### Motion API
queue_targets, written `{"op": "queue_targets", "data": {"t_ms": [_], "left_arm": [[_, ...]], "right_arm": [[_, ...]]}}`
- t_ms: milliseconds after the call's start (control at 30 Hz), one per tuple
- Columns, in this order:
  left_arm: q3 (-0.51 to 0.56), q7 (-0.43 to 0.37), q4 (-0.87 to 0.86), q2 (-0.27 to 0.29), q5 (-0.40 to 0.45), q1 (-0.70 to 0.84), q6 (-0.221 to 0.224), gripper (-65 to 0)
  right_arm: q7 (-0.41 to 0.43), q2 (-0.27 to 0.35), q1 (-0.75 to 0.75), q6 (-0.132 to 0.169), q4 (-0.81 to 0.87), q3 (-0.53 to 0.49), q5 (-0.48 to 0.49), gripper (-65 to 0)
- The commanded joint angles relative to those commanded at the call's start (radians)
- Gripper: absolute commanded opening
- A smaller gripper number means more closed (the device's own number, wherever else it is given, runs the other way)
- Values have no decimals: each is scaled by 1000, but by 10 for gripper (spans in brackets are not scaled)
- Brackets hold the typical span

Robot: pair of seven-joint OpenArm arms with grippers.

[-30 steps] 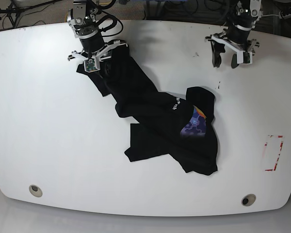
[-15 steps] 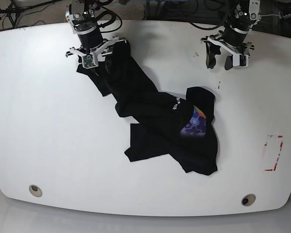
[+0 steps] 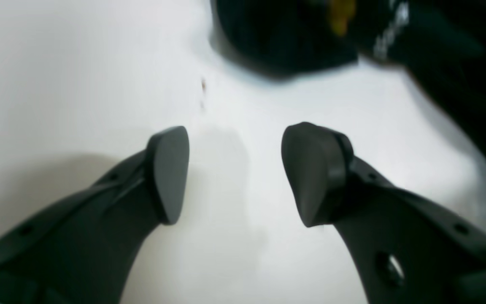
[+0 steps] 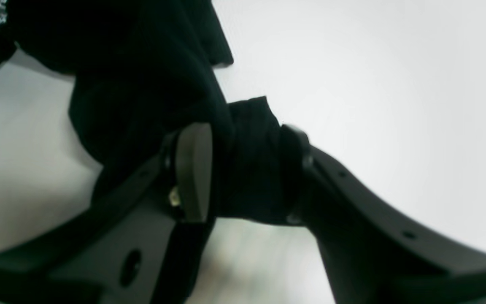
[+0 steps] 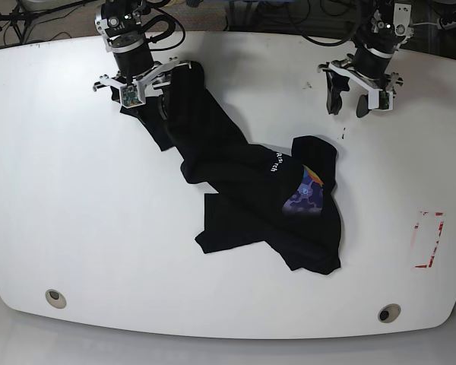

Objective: Fold the T-shirt properly
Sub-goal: 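Move the left gripper down to the shirt's printed edge and grasp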

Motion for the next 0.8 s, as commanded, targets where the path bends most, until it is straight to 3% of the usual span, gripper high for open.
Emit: {"op": "queue_targets", "data": {"t_ms": [433,800], "left_arm": [[24,58,-35,7,-5,-77,-13,-282],[22,48,-27,21,9,-101,-25,-282]], "right_arm": [[-2,-2,22,0,-44,0,2,-397],[-6,4,53,3,-105,-6,-3,-405]]}}
